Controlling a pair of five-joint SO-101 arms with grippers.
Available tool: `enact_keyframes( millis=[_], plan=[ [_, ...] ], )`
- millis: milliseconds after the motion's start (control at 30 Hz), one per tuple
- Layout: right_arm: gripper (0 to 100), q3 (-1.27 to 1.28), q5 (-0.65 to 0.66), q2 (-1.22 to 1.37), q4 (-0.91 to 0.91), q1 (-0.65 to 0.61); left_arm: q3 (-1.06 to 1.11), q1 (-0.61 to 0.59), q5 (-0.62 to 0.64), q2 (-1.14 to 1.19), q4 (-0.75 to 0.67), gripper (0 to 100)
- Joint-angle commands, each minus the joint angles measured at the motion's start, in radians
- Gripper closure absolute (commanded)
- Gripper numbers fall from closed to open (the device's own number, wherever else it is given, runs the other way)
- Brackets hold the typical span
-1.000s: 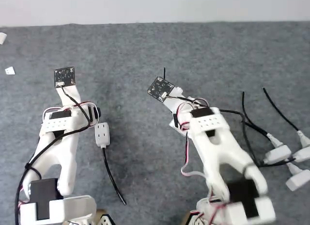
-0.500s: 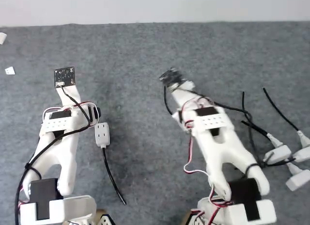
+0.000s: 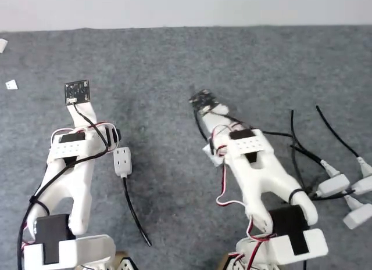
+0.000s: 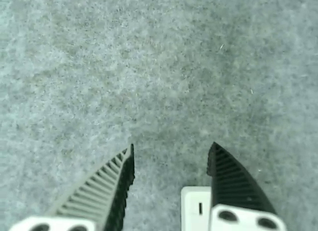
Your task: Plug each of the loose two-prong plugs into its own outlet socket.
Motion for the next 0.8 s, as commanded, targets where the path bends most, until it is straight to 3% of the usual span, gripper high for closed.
enact_keyframes(
  millis=[0,400,567,767],
  plan=[
    [98.9,-0.031,0.012,-0.005,0.05,-0.042,-0.004,-0.008,-0.008,-0.035,-0.021,77],
    [98.9,-0.041,0.005,-0.005,0.047,-0.03,-0.004,-0.008,-0.008,-0.035,-0.021,77],
    [98.2,-0.077,-0.089,0.001,0.038,-0.016,-0.004,-0.008,-0.008,-0.035,-0.021,77],
    [93.9,-0.08,-0.094,0.005,0.039,-0.021,-0.004,-0.008,-0.008,-0.035,-0.021,77]
  ],
)
